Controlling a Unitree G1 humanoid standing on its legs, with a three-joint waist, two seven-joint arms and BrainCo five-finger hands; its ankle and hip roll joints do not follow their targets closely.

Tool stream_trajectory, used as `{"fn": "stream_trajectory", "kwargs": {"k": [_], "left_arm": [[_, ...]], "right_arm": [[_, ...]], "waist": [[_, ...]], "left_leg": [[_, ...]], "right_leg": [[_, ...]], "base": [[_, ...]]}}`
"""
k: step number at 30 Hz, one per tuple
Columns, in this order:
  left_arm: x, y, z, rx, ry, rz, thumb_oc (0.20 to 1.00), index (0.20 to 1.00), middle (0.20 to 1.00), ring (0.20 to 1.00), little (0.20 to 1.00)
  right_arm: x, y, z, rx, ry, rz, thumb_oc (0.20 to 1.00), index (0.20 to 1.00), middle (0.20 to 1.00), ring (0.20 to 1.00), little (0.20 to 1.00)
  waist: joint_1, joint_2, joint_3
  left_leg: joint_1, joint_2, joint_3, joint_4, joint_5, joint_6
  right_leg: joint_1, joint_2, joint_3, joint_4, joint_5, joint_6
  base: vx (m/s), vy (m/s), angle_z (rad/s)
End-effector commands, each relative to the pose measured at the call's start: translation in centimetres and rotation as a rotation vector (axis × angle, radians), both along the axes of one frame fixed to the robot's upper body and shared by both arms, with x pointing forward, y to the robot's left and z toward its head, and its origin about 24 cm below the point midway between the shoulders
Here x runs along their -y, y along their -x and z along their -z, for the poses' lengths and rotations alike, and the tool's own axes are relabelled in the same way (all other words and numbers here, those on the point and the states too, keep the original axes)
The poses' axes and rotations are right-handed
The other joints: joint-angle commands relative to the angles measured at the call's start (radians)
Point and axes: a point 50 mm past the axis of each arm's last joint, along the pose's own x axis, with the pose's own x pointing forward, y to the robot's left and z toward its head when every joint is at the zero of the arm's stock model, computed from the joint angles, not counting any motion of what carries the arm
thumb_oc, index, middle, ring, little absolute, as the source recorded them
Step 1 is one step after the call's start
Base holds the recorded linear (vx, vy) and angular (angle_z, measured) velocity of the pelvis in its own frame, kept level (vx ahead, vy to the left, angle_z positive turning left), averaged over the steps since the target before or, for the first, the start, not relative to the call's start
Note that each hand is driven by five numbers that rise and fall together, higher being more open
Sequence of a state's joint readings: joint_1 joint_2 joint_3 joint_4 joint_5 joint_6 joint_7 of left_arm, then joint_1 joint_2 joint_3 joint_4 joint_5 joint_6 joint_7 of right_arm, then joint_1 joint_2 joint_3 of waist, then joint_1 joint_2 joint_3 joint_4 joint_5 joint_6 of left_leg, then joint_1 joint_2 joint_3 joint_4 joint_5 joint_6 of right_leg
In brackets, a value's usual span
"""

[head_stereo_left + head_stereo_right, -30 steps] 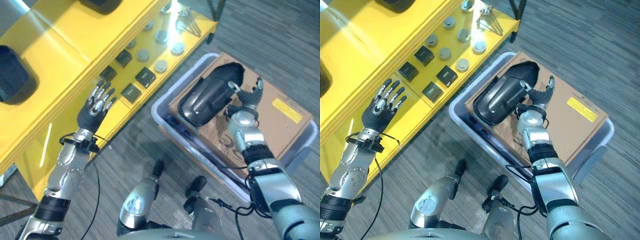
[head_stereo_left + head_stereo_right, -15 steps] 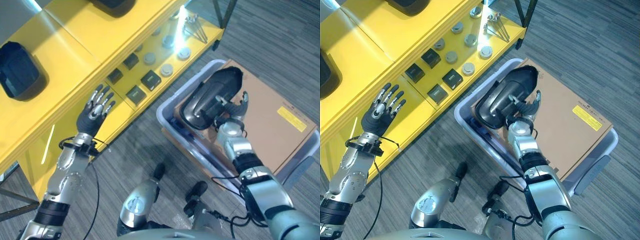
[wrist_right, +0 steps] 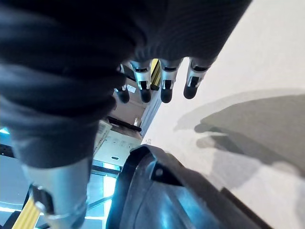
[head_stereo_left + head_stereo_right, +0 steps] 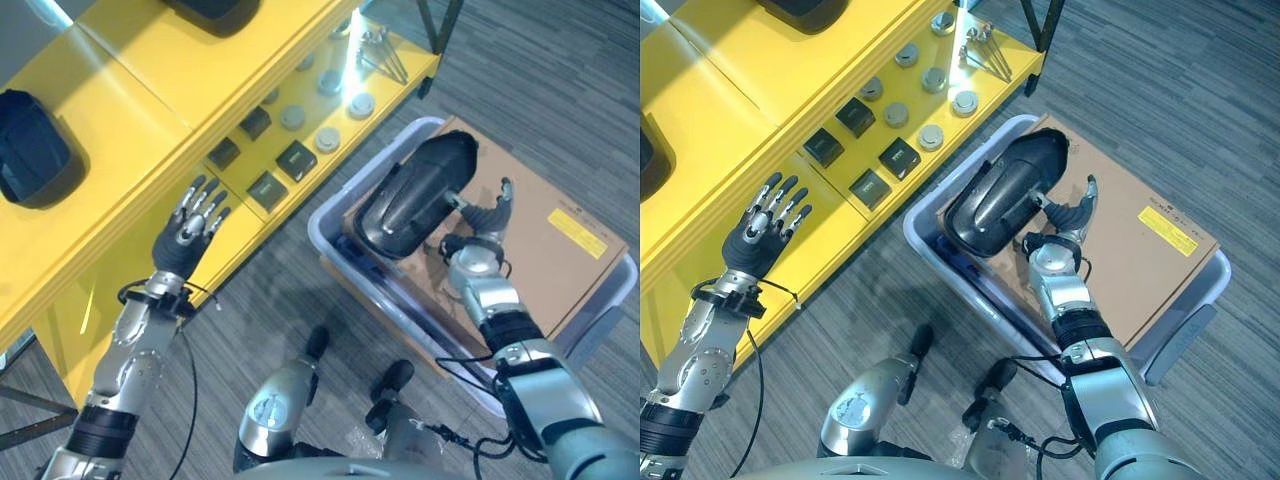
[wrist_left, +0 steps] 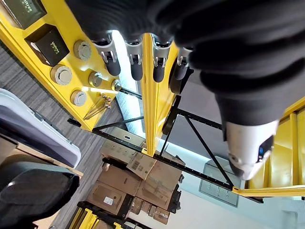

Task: Move parts from the plastic box to the shelf.

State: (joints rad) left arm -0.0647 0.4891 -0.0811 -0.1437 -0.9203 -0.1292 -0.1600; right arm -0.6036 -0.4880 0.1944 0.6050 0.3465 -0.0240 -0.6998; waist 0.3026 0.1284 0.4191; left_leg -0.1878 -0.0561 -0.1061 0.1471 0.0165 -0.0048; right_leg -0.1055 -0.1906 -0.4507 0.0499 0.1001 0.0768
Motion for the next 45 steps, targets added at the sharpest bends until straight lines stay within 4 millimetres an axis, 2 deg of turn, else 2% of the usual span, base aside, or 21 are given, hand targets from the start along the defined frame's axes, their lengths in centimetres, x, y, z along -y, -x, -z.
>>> {"fn": "stream_trajectory", "kwargs": {"k": [1,6,12,14,25,26,27,28,38,45], "left_arm": [[0.2,0.7,-1.4,0.109,0.023,0.014,1.0,1.0,1.0,1.0,1.0],[0.4,0.7,-1.4,0.11,0.028,0.012,1.0,1.0,1.0,1.0,1.0],[0.6,0.7,-1.3,0.111,0.042,0.01,1.0,1.0,1.0,1.0,1.0],[0.7,0.7,-1.2,0.117,0.047,0.011,1.0,1.0,1.0,1.0,1.0],[1.0,0.8,-1.4,0.134,0.063,0.014,1.0,1.0,1.0,1.0,1.0],[1.0,0.8,-1.4,0.137,0.064,0.014,1.0,1.0,1.0,1.0,1.0],[1.0,0.8,-1.4,0.138,0.065,0.014,1.0,1.0,1.0,1.0,1.0],[0.9,0.8,-1.4,0.138,0.068,0.014,1.0,1.0,1.0,1.0,1.0],[0.9,0.9,-1.3,0.137,0.072,0.018,1.0,1.0,1.0,1.0,1.0],[0.8,1.1,-1.2,0.139,0.07,0.027,1.0,1.0,1.0,1.0,1.0]], "right_arm": [[-1.3,-0.4,-1.2,0.056,0.049,-0.066,1.0,1.0,1.0,1.0,1.0],[-2.5,-0.6,-0.9,0.028,0.053,-0.077,1.0,1.0,1.0,1.0,1.0],[-2.8,-0.3,0.7,-0.04,0.082,-0.072,1.0,1.0,1.0,1.0,1.0],[-2.4,0.0,1.4,-0.061,0.097,-0.051,1.0,1.0,1.0,1.0,1.0],[-0.2,0.7,2.1,-0.101,0.145,0.068,1.0,1.0,1.0,1.0,1.0],[0.0,0.8,2.2,-0.103,0.14,0.078,0.859,0.859,0.859,0.859,0.859],[0.2,0.9,2.3,-0.104,0.138,0.087,0.551,0.551,0.551,0.551,0.551],[0.4,0.9,2.3,-0.108,0.133,0.095,0.2,0.2,0.2,0.2,0.2],[1.5,0.9,2.1,-0.089,0.079,0.134,0.2,0.2,0.2,0.2,0.2],[1.4,0.9,1.8,-0.06,0.079,0.123,0.2,0.2,0.2,0.2,0.2]], "waist": [[0.014,-0.017,-0.019],[0.014,-0.014,-0.017],[0.01,-0.01,-0.012],[0.009,-0.007,-0.001],[-0.003,-0.007,0.024],[-0.003,-0.007,0.026],[-0.004,-0.006,0.027],[-0.004,-0.006,0.027],[-0.001,0.001,0.035],[-0.002,0.002,0.036]], "left_leg": [[-0.076,0.024,0.049,0.025,-0.006,-0.03],[-0.078,0.019,0.047,0.018,0.0,-0.029],[-0.084,0.019,0.051,0.017,0.003,-0.029],[-0.086,0.02,0.056,0.022,0.001,-0.03],[-0.11,0.02,0.065,0.034,0.0,-0.027],[-0.113,0.02,0.065,0.035,0.0,-0.027],[-0.113,0.021,0.065,0.035,0.0,-0.027],[-0.113,0.021,0.065,0.036,0.0,-0.027],[-0.12,0.018,0.061,0.037,0.001,-0.026],[-0.114,0.018,0.063,0.034,0.001,-0.025]], "right_leg": [[0.046,-0.058,0.033,0.014,-0.054,0.08],[0.041,-0.063,0.03,0.014,-0.051,0.082],[0.033,-0.067,0.033,0.02,-0.051,0.082],[0.03,-0.068,0.037,0.025,-0.052,0.082],[0.0,-0.069,0.048,0.038,-0.049,0.08],[-0.004,-0.069,0.048,0.039,-0.048,0.081],[-0.005,-0.07,0.049,0.04,-0.048,0.081],[-0.005,-0.071,0.049,0.041,-0.048,0.081],[-0.015,-0.077,0.047,0.05,-0.049,0.081],[-0.012,-0.079,0.047,0.052,-0.05,0.081]], "base": [[-0.01,0.035,0.01],[-0.01,0.033,0.02],[-0.01,0.029,0.01],[-0.02,0.035,0.0],[0.0,0.001,0.0],[0.0,0.0,0.0],[0.0,0.0,0.0],[0.0,0.0,0.0],[0.0,0.0,0.0],[0.0,0.0,0.0]]}}
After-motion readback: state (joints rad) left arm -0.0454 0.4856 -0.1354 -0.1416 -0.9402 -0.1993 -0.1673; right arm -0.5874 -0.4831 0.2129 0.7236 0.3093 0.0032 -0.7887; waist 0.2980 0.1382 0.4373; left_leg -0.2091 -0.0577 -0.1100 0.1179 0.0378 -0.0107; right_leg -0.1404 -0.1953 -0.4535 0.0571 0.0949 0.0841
